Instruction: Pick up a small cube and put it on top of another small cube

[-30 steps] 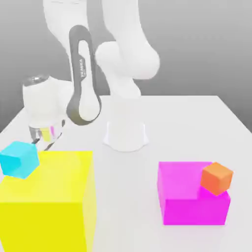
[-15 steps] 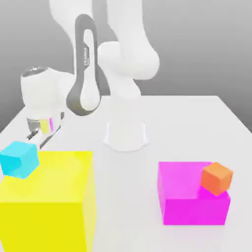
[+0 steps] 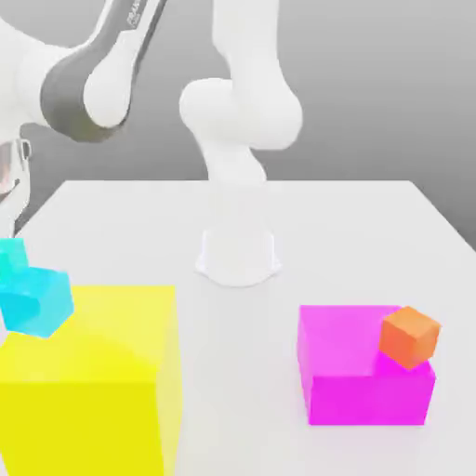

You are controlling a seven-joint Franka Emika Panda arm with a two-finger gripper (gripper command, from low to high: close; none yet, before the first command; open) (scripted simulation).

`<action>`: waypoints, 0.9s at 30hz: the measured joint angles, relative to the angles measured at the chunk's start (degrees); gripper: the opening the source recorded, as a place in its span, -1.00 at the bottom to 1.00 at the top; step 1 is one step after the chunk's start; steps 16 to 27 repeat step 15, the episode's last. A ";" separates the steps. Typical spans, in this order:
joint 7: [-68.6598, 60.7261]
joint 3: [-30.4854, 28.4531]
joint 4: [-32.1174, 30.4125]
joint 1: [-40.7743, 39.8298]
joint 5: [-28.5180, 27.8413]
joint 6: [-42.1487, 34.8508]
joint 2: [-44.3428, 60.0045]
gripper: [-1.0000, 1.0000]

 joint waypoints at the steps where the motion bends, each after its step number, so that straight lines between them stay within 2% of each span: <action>1: -0.91 0.51 2.07 0.61 0.20 -2.41 -0.24 -1.00; 7: -6.09 4.38 12.75 5.13 2.92 -16.89 -1.47 -1.00; 11: -6.61 5.66 8.75 6.47 4.10 -11.55 1.48 -1.00; 12: -6.60 5.71 7.90 6.53 4.09 -10.19 2.05 1.00; 27: -6.60 5.71 7.90 6.53 4.09 -10.19 2.05 1.00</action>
